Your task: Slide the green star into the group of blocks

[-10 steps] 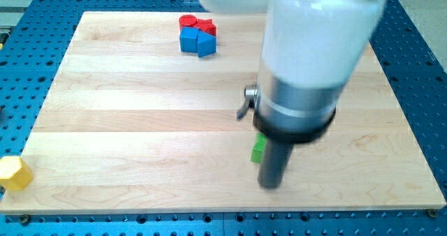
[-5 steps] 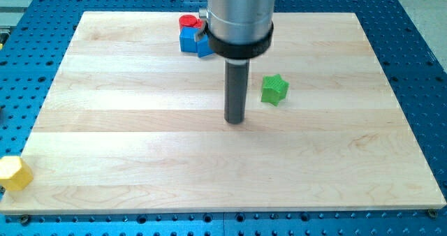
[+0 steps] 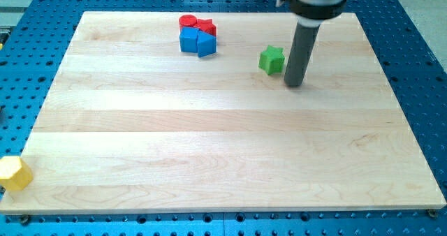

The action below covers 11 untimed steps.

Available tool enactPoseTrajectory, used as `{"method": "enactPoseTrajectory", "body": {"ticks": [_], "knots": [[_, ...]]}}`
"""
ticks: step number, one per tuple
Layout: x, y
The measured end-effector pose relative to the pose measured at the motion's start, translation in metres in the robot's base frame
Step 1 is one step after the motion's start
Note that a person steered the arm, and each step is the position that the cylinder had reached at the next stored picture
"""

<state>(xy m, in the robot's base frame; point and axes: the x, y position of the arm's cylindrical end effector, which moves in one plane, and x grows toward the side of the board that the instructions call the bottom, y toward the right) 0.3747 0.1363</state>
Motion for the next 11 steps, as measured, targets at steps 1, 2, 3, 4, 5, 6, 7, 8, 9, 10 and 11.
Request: {"method": "enactPoseTrajectory", "body": {"ticks": [1,2,3,4,5,6,7,8,9,10,11], "knots": [[-0.047,-0.03],[-0.058,-0.059],[0.008,-0.003],[0.013,-0.031],[-0.02,-0.06],[-0.007,-0.065],[0.006,-0.065],[0.003,-0.077],[-0.006,-0.084],[-0.032,-0.086],[-0.059,-0.089]]}}
